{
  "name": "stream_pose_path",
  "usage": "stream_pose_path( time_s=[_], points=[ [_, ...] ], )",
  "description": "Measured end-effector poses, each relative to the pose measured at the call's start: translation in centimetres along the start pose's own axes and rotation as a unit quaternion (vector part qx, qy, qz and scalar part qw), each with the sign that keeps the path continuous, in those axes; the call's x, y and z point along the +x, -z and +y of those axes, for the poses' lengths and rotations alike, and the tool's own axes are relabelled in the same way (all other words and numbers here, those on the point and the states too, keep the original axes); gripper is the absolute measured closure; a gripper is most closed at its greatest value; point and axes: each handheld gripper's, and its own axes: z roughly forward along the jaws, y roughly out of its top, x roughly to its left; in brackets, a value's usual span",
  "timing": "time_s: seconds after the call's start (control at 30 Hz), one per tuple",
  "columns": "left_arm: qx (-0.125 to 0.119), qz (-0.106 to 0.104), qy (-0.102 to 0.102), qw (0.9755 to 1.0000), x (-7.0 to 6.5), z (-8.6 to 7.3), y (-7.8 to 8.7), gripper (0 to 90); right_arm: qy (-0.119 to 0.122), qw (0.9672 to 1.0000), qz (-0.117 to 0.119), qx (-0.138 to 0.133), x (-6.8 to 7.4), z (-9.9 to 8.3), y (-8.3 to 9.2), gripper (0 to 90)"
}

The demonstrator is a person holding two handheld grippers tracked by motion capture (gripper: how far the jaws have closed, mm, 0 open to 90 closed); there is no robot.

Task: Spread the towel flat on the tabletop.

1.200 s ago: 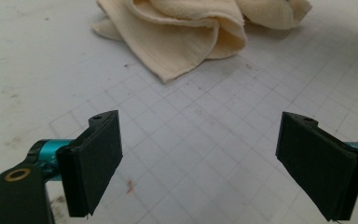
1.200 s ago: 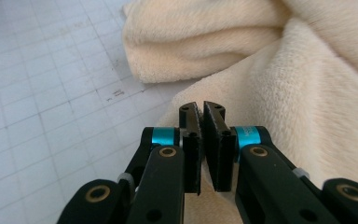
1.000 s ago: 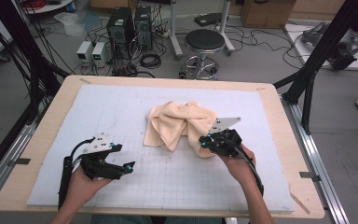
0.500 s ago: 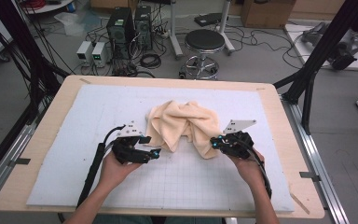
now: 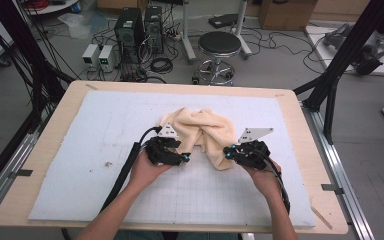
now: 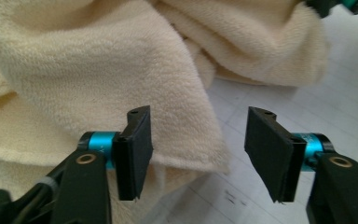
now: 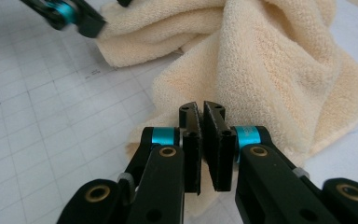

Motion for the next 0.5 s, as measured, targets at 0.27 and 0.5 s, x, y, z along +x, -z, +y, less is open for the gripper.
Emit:
stream_pose_path(
  time_s=[0.27, 0.5],
  points=[
    [0.021, 0.044, -0.026, 0.9985, 0.2, 0.0, -0.9, 79.6, 0.009, 0.9998, 0.01, 0.011, 0.2, 0.1, -0.8, 86.0],
    [-0.003, 0.048, -0.037, 0.9982, 1.4, 0.5, 2.7, 84.1, 0.021, 0.9996, 0.01, -0.017, 0.5, 0.4, 0.6, 86.0]
  ],
)
